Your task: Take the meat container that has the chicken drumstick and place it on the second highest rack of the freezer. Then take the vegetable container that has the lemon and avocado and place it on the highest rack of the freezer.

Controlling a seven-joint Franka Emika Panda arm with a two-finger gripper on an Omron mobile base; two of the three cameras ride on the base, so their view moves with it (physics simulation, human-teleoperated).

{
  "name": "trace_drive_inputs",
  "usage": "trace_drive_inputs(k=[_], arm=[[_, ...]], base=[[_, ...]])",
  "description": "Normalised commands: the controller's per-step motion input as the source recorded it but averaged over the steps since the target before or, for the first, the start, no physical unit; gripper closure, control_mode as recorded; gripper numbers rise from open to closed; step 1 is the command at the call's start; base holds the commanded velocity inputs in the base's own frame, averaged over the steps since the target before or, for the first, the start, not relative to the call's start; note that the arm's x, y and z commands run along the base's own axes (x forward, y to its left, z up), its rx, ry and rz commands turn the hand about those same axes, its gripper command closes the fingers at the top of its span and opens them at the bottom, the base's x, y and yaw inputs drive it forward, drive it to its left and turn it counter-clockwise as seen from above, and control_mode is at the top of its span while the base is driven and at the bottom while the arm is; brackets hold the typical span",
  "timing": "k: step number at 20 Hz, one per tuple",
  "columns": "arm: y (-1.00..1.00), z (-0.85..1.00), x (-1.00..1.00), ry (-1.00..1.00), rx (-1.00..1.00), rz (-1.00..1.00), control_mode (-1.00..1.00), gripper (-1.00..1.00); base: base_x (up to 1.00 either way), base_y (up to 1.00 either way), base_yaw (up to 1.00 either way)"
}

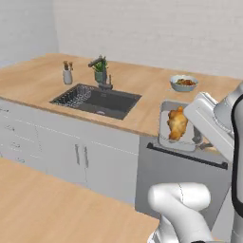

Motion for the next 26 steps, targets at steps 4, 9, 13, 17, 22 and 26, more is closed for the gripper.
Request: trace_drive_inputs(k=[4,9,13,17,22,26], arm=[[0.00,0.00,0.00,0.00,0.00,0.00,1.00,1.00],[0.00,0.00,0.00,0.00,0.00,0.00,1.00,1.00],[0.00,0.00,0.00,0.00,0.00,0.00,1.00,1.00],[0.00,0.00,0.00,0.00,0.00,0.00,1.00,1.00],[0.00,0.00,0.00,0.00,0.00,0.00,1.00,1.00],[0.00,0.00,0.00,0.00,0.00,0.00,1.00,1.00]], base=[[0.06,0.24,-0.92],[0.10,0.28,-0.92],[0.33,0.38,-0.85],[0.41,0.44,-0.83],[0.51,0.48,-0.79],[0.60,0.63,-0.67]])
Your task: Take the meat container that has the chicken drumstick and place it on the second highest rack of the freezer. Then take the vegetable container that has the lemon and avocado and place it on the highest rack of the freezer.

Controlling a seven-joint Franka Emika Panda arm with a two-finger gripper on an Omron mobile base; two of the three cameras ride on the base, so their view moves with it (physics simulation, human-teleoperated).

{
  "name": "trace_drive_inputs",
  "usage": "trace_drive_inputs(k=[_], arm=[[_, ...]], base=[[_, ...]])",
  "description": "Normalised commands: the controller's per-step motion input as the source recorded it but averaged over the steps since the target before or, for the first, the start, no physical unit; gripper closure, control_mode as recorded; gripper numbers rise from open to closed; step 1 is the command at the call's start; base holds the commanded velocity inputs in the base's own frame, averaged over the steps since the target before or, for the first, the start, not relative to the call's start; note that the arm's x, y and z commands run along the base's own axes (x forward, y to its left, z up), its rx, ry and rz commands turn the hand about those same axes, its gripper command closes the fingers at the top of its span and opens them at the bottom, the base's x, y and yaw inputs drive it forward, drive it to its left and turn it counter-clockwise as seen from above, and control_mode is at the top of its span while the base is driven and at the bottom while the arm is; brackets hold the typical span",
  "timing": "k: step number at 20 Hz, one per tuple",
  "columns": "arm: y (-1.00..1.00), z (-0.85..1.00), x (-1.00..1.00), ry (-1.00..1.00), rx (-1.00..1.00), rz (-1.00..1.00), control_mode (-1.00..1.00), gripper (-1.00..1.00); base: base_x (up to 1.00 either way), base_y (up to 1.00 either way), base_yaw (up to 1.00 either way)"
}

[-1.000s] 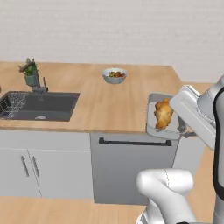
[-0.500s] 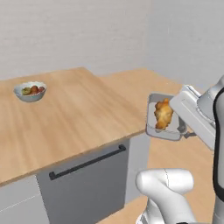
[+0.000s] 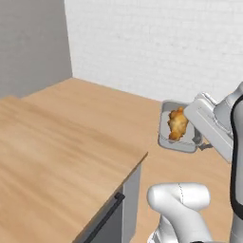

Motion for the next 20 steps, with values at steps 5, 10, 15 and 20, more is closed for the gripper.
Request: trace_drive_inputs(k=[5,10,15,20], arm=[[0.00,0.00,0.00,0.00,0.00,0.00,1.00,1.00],[0.00,0.00,0.00,0.00,0.00,0.00,1.00,1.00],[0.00,0.00,0.00,0.00,0.00,0.00,1.00,1.00],[0.00,0.00,0.00,0.00,0.00,0.00,1.00,1.00]], base=[[0.66,0.64,-0.62],[0.60,0.21,-0.56],[0.92,-0.41,-0.21],[1.00,-0.20,-0.30]])
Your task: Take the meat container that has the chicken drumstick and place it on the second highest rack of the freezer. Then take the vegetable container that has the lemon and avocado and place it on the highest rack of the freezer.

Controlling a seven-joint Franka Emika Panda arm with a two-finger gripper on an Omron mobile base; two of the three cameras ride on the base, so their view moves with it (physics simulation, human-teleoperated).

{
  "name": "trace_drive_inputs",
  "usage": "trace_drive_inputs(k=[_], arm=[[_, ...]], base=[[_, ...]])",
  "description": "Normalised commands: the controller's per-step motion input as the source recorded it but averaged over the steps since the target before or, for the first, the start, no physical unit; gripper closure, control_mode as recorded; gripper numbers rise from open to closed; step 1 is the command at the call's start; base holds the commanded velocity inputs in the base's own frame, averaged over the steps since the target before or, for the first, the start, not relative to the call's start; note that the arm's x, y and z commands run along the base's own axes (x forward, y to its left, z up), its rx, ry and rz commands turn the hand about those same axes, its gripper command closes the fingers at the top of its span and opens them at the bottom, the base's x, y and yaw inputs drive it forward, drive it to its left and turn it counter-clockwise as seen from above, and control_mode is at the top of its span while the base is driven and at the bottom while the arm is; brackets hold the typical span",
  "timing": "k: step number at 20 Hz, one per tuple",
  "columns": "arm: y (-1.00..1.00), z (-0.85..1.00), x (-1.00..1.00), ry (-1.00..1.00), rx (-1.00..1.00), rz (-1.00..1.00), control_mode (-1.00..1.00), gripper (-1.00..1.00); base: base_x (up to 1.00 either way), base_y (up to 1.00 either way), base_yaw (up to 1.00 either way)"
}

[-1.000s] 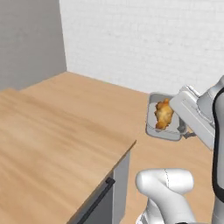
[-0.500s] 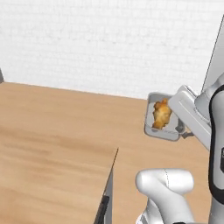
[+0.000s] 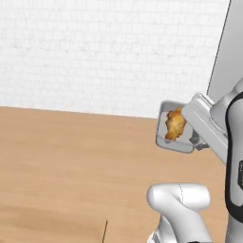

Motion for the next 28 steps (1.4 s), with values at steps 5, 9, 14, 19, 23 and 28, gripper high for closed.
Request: trace_drive_inputs(k=[5,9,14,19,23,28], arm=[[0.00,0.00,0.00,0.00,0.00,0.00,1.00,1.00],[0.00,0.00,0.00,0.00,0.00,0.00,1.00,1.00],[0.00,0.00,0.00,0.00,0.00,0.00,1.00,1.00],[0.00,0.00,0.00,0.00,0.00,0.00,1.00,1.00],[0.00,0.00,0.00,0.00,0.00,0.00,1.00,1.00],[0.00,0.00,0.00,0.00,0.00,0.00,1.00,1.00]], base=[[0.94,-0.60,-0.33],[0.97,-0.29,-0.31],[1.00,0.01,-0.30],[1.00,0.31,-0.56],[0.96,0.58,-0.63],[0.99,1.00,-0.54]])
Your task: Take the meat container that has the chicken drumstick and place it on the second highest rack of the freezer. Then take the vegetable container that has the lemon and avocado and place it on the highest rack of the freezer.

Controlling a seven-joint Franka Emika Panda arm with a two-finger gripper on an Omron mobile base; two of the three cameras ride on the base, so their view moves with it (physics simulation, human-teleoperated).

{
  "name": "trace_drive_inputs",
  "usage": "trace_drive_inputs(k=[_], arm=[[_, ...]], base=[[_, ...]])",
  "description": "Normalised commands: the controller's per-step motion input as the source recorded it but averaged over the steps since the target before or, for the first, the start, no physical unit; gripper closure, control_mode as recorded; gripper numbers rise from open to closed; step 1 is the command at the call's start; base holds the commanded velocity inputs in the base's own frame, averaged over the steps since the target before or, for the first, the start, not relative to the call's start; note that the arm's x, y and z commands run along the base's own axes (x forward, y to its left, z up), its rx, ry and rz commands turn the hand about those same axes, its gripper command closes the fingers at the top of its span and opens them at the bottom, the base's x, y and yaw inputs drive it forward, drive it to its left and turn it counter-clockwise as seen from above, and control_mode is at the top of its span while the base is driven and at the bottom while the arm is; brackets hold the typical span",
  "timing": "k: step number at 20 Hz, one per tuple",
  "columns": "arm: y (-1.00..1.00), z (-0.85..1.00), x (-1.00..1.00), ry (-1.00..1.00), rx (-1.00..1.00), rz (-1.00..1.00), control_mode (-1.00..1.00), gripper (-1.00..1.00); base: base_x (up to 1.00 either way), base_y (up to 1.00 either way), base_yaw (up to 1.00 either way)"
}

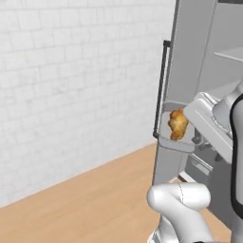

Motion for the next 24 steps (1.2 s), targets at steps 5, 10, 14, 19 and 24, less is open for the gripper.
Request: trace_drive_inputs(k=[5,10,14,19,24], arm=[[0.00,0.00,0.00,0.00,0.00,0.00,1.00,1.00],[0.00,0.00,0.00,0.00,0.00,0.00,1.00,1.00],[0.00,0.00,0.00,0.00,0.00,0.00,1.00,1.00],[0.00,0.00,0.00,0.00,0.00,0.00,1.00,1.00],[0.00,0.00,0.00,0.00,0.00,0.00,1.00,1.00]], base=[[0.68,0.84,-0.64],[0.32,0.24,-0.72],[0.25,0.09,-0.68],[0.55,0.41,-0.53],[0.61,0.15,-0.13]])
